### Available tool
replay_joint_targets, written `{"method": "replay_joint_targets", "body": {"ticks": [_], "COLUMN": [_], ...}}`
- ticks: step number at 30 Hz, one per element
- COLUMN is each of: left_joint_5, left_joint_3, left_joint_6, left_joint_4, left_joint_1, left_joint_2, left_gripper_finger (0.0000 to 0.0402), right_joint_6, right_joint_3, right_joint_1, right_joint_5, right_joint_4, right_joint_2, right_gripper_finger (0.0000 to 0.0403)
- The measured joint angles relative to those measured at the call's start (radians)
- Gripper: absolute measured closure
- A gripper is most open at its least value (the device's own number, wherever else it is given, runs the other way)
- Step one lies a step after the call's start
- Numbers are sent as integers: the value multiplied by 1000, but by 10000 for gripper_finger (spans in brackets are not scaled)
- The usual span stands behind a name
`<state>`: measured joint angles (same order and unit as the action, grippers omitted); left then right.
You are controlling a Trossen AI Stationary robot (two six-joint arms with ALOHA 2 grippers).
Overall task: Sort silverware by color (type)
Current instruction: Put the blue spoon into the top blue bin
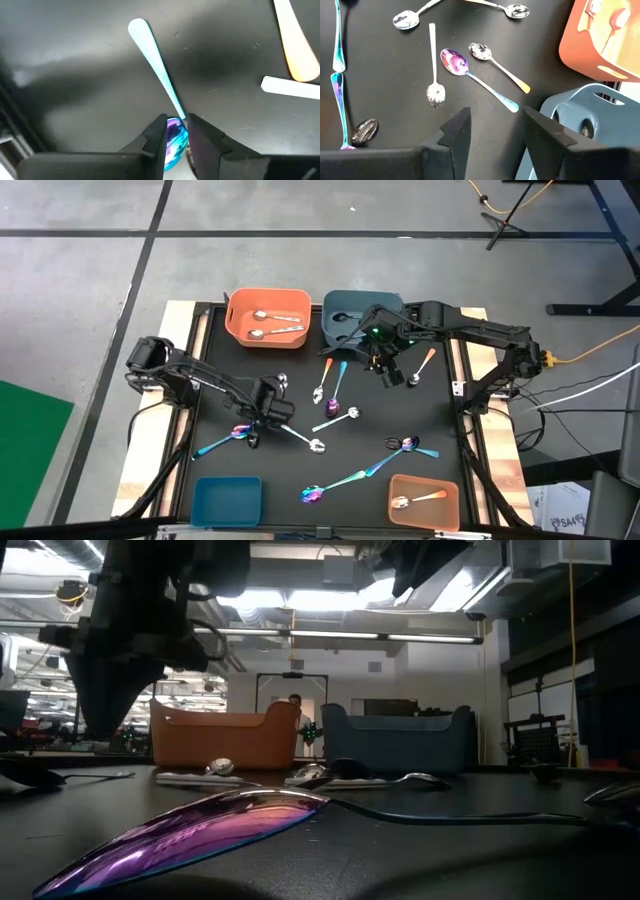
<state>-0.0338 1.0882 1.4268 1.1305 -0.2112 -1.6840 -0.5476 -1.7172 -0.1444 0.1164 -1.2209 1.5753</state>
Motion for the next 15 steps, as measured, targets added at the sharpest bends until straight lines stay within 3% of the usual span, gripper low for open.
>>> {"method": "replay_joint_targets", "body": {"ticks": [9, 15], "left_joint_5": [48, 52], "left_joint_3": [-146, -183], "left_joint_6": [72, 89], "left_joint_4": [-210, -241], "left_joint_1": [-28, -28], "left_joint_2": [0, 2], "left_gripper_finger": [331, 331], "right_joint_6": [0, 0], "right_joint_3": [0, 0], "right_joint_1": [0, 0], "right_joint_5": [0, 0], "right_joint_4": [0, 0], "right_joint_2": [0, 0], "right_gripper_finger": [237, 237]}}
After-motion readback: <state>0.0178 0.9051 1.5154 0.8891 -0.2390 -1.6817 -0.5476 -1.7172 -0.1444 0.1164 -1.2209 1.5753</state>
